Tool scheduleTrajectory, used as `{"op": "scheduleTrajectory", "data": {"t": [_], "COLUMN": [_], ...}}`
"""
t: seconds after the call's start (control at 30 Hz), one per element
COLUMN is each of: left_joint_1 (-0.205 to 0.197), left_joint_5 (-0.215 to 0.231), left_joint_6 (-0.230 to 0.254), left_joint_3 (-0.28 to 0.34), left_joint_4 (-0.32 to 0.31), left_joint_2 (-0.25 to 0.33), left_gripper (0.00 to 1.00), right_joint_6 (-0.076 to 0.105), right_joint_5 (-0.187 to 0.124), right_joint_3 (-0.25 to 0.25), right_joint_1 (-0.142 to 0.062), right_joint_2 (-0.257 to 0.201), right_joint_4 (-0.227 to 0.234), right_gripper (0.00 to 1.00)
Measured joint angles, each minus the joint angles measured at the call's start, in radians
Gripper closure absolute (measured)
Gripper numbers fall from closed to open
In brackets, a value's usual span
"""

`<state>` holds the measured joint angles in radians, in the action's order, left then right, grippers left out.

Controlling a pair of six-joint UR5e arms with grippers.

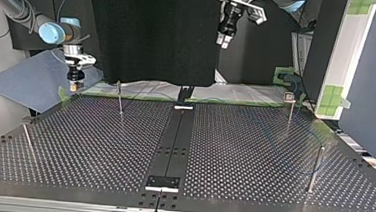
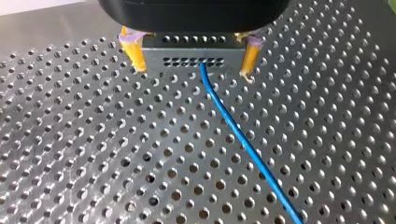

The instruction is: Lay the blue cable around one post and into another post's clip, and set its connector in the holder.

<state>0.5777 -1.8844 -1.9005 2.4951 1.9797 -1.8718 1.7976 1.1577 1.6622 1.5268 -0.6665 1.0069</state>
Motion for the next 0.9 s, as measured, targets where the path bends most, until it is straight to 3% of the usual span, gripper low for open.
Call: {"op": "scheduleTrajectory", "data": {"t": [0.13, 0.43, 0.57, 0.7, 0.9], "left_joint_1": [-0.001, -0.003, -0.003, -0.003, -0.003], "left_joint_5": [0.000, 0.000, 0.001, 0.003, 0.004], "left_joint_6": [-0.002, -0.007, -0.008, -0.008, -0.007], "left_joint_3": [0.028, 0.034, 0.034, 0.034, 0.034], "left_joint_4": [0.000, -0.001, -0.001, 0.001, 0.007], "left_joint_2": [0.000, 0.000, 0.000, 0.000, 0.000], "left_gripper": [0.00, 0.00, 0.00, 0.00, 0.00], "right_joint_6": [-0.025, -0.030, -0.020, -0.001, 0.004], "right_joint_5": [0.008, 0.030, 0.036, 0.063, 0.082], "right_joint_3": [-0.007, -0.009, -0.009, -0.009, -0.009], "right_joint_1": [0.002, 0.024, 0.039, 0.054, 0.067], "right_joint_2": [-0.012, -0.086, -0.118, -0.155, -0.204], "right_joint_4": [-0.032, -0.112, -0.136, -0.167, -0.215], "right_gripper": [1.00, 1.00, 1.00, 1.00, 1.00]}}
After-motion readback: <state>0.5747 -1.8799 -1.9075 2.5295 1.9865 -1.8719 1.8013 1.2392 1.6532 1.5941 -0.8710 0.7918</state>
